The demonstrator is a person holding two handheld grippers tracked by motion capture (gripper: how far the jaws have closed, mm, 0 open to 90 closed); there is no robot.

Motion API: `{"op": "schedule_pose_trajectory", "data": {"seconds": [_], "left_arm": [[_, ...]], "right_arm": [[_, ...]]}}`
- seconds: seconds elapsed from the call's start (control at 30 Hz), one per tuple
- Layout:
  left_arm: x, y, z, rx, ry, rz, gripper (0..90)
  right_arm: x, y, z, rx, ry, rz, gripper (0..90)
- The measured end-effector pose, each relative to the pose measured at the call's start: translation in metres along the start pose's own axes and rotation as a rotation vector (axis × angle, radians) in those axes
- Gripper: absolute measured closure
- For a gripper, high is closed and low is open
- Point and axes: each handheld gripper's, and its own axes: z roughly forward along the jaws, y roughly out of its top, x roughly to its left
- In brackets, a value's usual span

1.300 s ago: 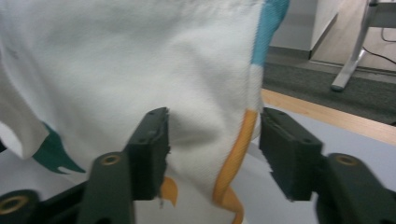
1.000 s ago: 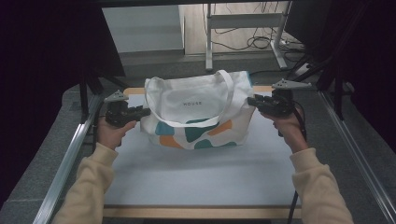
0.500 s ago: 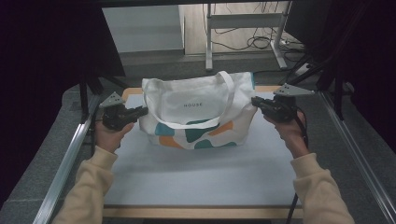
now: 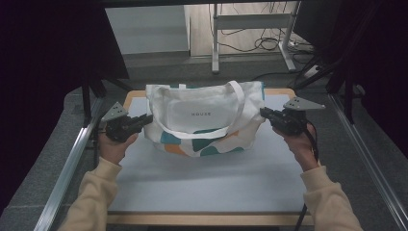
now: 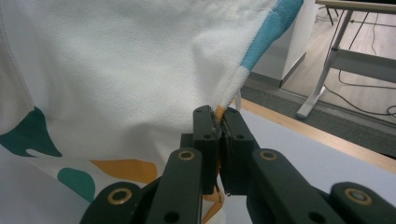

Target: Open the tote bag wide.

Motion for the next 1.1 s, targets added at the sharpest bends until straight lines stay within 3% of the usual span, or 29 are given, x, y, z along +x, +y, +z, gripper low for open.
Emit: {"op": "schedule_pose_trajectory", "data": {"seconds": [0.13, 0.4, 0.53, 1.1], "left_arm": [[-0.001, -0.004, -0.003, -0.010, 0.003, 0.011, 84.9], [-0.002, -0.009, 0.001, 0.005, -0.001, 0.014, 84.9], [-0.005, -0.014, 0.006, 0.022, 0.005, 0.032, 84.9], [-0.014, -0.035, 0.012, 0.053, 0.022, 0.082, 84.8]], "right_arm": [[0.006, -0.004, -0.003, -0.019, -0.017, -0.039, 84.9], [0.005, -0.011, 0.002, 0.005, -0.018, -0.025, 85.0], [0.005, -0.015, 0.008, 0.042, -0.025, -0.024, 85.4], [0.011, -0.035, 0.019, 0.097, -0.032, -0.038, 85.4]]}}
